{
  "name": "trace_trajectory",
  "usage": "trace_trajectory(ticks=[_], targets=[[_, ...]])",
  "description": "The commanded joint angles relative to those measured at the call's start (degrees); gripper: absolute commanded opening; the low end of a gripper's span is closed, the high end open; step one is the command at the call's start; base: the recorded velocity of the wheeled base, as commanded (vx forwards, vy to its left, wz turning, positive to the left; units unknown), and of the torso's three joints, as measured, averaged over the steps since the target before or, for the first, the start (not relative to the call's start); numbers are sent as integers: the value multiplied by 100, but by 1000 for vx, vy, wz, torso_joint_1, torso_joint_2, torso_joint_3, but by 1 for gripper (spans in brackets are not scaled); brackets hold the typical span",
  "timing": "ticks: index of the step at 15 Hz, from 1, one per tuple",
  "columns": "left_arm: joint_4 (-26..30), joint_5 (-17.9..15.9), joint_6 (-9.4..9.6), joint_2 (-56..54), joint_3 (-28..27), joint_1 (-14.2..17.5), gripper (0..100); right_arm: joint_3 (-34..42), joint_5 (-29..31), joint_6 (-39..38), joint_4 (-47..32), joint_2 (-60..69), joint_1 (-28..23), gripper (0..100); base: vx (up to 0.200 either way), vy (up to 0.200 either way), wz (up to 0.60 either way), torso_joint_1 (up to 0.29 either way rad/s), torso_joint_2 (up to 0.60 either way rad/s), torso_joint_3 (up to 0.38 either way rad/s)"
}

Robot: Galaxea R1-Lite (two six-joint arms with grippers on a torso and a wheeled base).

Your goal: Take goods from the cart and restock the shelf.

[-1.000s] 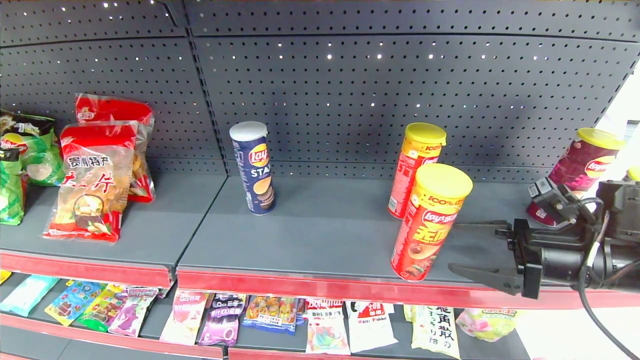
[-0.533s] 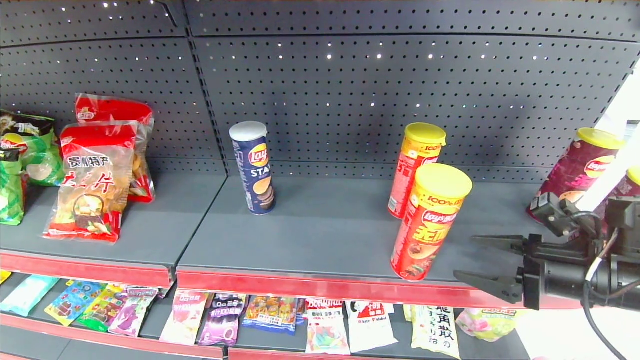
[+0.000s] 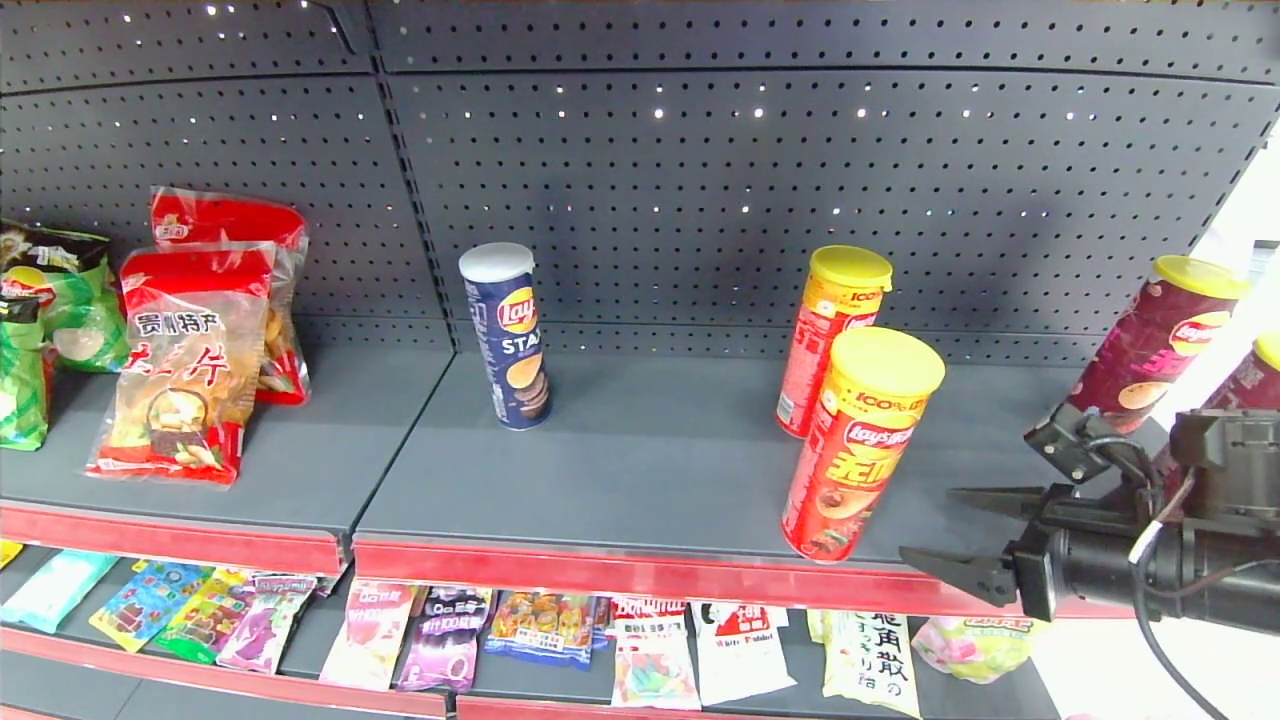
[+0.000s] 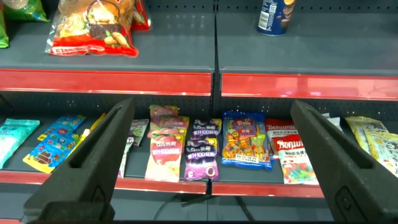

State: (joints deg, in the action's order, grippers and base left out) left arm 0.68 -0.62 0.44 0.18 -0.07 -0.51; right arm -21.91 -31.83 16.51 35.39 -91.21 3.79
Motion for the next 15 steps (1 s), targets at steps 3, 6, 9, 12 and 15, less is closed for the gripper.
trace_trajectory(ticks=[3,6,9,12,15], targets=[[2,1,0,-1,7,7,100,-138,467,19,21,-301,43,100,0,0,0,0,0,0],[2,1,0,-1,-1,7,100,-367,951,11,47,-529,245,100,0,0,0,0,0,0],[2,1,0,-1,-1,7,100,-499,1047,11,65,-679,350,100,0,0,0,0,0,0],[2,1,0,-1,-1,-2,100,-525,1082,-7,65,-714,412,100,0,0,0,0,0,0],[2,1,0,-1,-1,-2,100,-587,1082,-16,65,-767,482,100,0,0,0,0,0,0]])
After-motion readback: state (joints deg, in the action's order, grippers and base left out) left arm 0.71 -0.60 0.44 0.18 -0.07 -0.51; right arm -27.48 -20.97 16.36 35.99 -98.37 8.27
